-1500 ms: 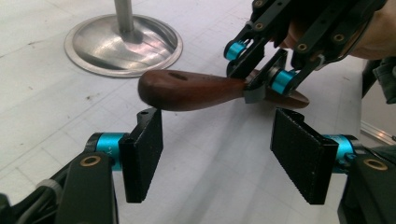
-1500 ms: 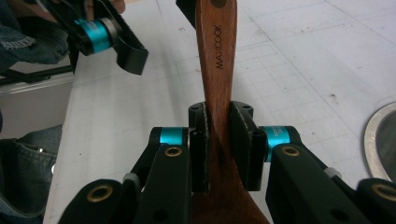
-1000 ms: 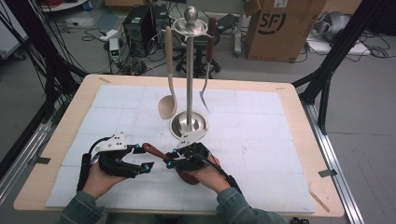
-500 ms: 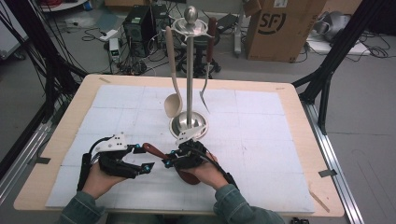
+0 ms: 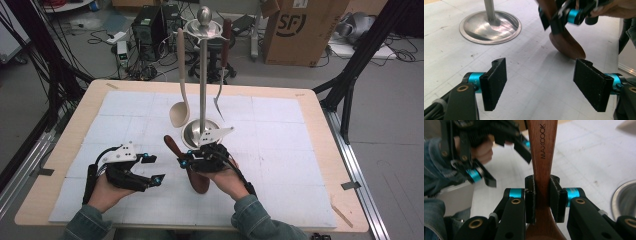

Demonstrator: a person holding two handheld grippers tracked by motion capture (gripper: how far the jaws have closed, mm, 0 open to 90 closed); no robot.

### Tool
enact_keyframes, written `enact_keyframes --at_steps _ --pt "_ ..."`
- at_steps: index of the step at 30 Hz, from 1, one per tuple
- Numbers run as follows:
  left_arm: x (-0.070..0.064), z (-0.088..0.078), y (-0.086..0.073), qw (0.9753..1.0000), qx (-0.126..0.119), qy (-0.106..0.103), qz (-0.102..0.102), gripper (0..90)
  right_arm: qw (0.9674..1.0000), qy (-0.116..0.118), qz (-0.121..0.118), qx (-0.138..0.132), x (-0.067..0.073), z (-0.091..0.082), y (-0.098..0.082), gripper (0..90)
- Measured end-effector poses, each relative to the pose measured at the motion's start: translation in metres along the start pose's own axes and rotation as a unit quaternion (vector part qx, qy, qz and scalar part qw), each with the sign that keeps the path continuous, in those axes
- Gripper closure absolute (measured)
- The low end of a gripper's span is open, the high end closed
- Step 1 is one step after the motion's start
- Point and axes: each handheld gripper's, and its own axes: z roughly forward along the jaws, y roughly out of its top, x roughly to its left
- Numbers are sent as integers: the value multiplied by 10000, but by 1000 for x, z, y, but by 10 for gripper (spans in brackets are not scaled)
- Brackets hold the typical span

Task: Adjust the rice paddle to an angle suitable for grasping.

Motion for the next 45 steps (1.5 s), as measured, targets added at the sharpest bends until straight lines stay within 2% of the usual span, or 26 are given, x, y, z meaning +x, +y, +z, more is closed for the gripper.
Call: enact_keyframes --at_steps 6,13,28,36,45 --pt "0 0 0 10000 -2 19 24 266 9990 -87 136 -415 0 -11 6 772" --pt "-1 1 0 10000 -3 3 32 267 9982 -87 111 -581 5 -9 8 779" --pt "-3 0 1 9999 -66 -120 73 317 9963 -248 47 -816 20 17 17 782" --pt "-4 1 1 9996 -68 -258 74 384 9954 -342 54 -888 25 26 20 783" --pt "-3 3 0 9998 26 -196 87 478 9951 -303 66 -942 33 33 19 783"
